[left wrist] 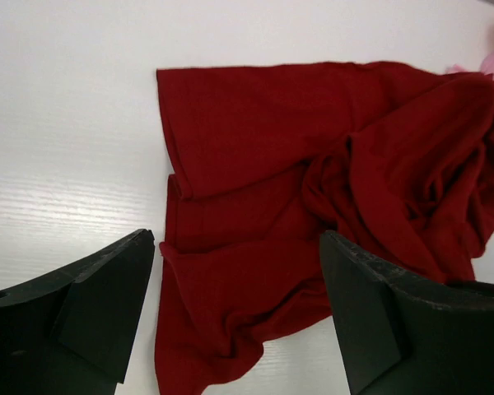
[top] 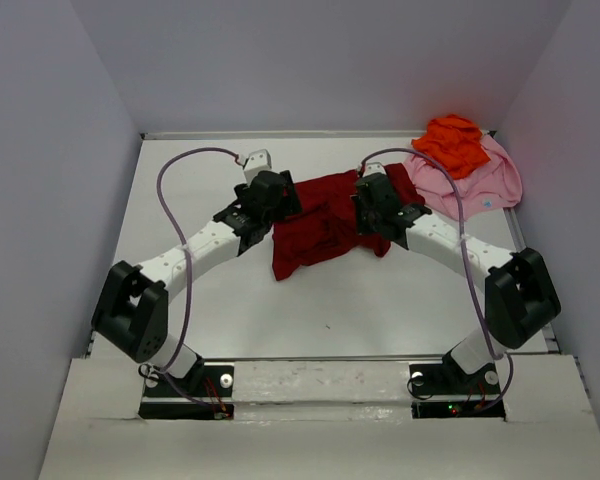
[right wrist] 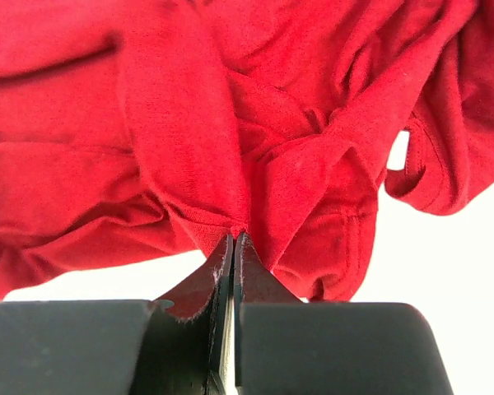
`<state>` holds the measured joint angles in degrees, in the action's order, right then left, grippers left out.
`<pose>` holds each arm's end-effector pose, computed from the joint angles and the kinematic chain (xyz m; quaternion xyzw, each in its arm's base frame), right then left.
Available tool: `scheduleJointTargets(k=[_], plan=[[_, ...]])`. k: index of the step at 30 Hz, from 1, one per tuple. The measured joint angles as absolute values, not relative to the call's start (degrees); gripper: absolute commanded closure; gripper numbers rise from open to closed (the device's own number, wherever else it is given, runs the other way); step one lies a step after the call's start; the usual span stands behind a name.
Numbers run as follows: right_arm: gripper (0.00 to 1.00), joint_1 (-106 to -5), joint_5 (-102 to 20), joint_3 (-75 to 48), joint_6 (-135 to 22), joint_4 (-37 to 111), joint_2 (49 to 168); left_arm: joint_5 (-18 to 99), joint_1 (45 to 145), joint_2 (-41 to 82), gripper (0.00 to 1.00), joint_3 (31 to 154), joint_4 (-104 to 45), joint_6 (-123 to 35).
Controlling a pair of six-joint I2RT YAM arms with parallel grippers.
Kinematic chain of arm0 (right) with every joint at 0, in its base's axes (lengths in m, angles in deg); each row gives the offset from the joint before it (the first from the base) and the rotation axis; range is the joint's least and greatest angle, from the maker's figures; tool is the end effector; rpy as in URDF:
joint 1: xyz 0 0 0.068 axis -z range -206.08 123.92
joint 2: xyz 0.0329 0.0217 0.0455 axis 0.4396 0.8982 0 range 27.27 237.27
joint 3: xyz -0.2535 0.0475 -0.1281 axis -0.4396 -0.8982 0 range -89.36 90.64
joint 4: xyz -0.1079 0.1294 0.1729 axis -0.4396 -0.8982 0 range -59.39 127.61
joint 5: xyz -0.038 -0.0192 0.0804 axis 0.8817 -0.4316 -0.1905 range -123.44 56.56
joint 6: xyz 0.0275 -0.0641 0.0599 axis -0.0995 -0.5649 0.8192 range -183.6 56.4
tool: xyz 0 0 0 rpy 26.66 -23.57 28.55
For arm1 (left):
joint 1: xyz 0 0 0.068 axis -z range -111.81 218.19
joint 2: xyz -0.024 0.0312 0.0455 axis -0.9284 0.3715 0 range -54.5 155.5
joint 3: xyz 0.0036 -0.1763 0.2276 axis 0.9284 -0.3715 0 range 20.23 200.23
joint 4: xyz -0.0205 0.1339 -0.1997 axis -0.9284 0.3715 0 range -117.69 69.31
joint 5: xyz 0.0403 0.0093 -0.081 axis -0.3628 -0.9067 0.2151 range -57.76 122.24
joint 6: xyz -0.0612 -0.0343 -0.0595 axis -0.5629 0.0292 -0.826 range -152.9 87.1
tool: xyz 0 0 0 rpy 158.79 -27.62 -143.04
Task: Fold and stack the t-shirts
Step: Flatten out the crumpled T-shirt at the center of the board.
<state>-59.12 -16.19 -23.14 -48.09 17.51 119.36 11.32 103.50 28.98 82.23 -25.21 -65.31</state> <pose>0.3183 0.1779 0.2395 -0.0841 0.9145 0.0256 0.3950 0.3077 -0.1820 0.3039 -0.0781 0.8268 -0.1721 0.5298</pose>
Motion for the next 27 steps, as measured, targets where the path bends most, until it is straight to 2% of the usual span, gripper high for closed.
scheduleJointTargets(k=[9,19,21,22,23,24,25,26,27], plan=[[1.0,-59.1,-18.0,-28.1,-46.9,19.8,114.0,11.1,103.9,44.1,0.13,80.8,-26.7,-70.2],[1.0,-59.1,-20.0,-30.4,-46.9,21.1,111.4,10.2,104.6,45.4,0.14,79.3,-28.8,-71.9],[1.0,-59.1,-20.3,-30.4,-46.9,21.8,111.0,10.0,104.6,46.8,0.17,80.2,-29.0,-71.7],[1.0,-59.1,-20.4,-30.4,-46.9,21.8,110.9,10.0,104.6,47.5,0.21,80.3,-29.3,-71.8],[1.0,-59.1,-20.4,-30.4,-46.9,21.8,110.9,10.0,104.6,47.9,0.29,80.3,-29.4,-71.7],[1.0,-59.1,-20.4,-30.5,-46.9,21.8,110.9,10.2,104.6,48.3,0.44,80.2,-29.4,-71.9],[1.0,-59.1,-20.4,-30.5,-46.9,21.8,110.9,10.5,104.5,48.7,0.53,80.2,-29.5,-72.2],[1.0,-59.1,-20.4,-30.6,-46.9,21.8,110.9,10.9,104.5,48.7,0.7,80.1,-29.6,-71.7],[1.0,-59.1,-20.4,-30.6,-46.9,21.8,110.9,11.3,104.5,48.7,1.0,80.0,-29.8,-71.7]])
